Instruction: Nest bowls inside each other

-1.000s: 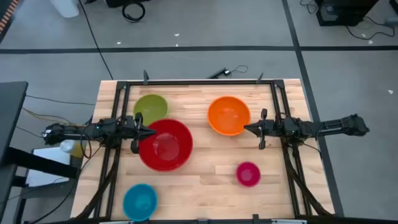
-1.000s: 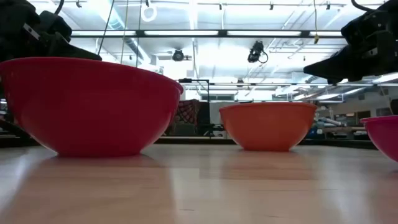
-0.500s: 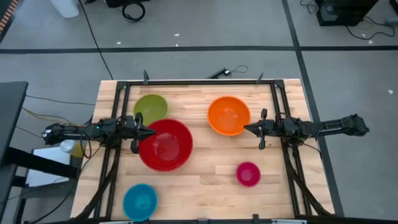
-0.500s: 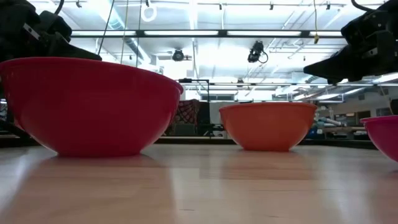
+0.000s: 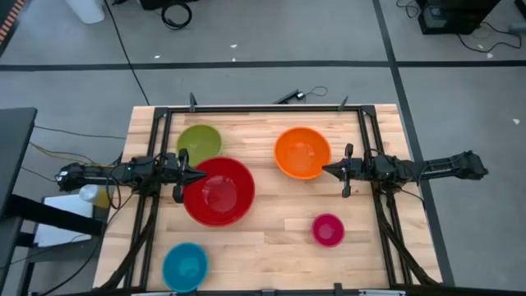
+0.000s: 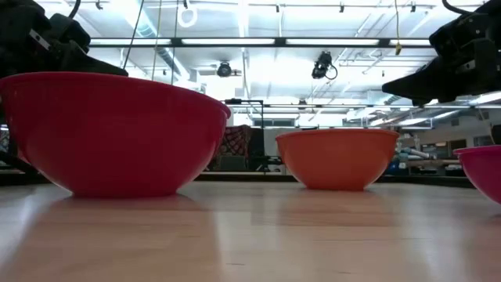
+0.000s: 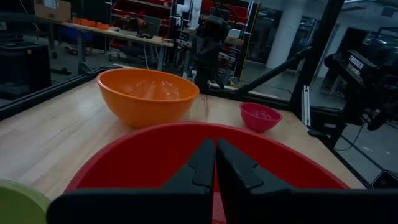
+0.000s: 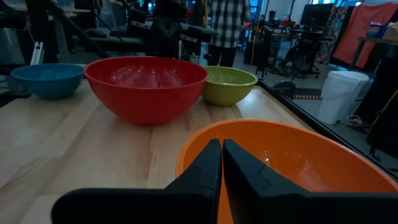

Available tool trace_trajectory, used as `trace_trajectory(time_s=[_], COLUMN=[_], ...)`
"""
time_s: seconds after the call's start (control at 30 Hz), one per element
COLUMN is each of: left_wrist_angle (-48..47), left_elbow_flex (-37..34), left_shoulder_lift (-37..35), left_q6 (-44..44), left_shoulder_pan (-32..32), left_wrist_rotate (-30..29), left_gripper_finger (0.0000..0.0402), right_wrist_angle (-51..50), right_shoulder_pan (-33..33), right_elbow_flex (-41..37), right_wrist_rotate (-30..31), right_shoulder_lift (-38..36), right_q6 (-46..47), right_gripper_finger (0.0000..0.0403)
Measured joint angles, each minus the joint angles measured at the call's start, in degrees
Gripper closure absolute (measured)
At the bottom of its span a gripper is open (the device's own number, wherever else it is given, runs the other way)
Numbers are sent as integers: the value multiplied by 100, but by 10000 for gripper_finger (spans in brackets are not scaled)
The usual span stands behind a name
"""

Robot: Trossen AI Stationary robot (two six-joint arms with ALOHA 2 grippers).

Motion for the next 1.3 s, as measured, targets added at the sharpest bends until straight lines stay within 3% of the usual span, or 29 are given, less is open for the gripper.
trace_trajectory(time_s=[0.37,0.47,0.57,0.73,0.9,1.1,1.2,1.3], left_wrist_angle=[5,373,406,583,590,1106,1841,2307], left_elbow_flex=[0,-1,-4,-4,-4,-4,-4,120], left_shoulder_lift=[0,93,187,312,483,890,1180,1517], left_q6=[2,30,-893,-2603,-3484,-4350,-4509,-4501], left_shoulder_pan=[-1,53,125,235,271,269,269,256], left_wrist_rotate=[-5,-632,-1098,-1149,-1515,-1962,-2044,-2044], left_gripper_finger=[381,381,381,381,381,381,381,381], right_wrist_angle=[0,0,0,76,644,1719,2269,2157], right_shoulder_pan=[0,0,0,0,-11,-63,-123,-224], right_elbow_flex=[0,0,0,0,-2,-2,4,5], right_wrist_rotate=[-1,-1,-1,-1,172,-333,655,1445], right_shoulder_lift=[0,-1,-1,-1,19,27,56,101], right_q6=[1,-1,-1,-1,-647,170,903,2334], right_gripper_finger=[376,376,376,376,376,376,378,386])
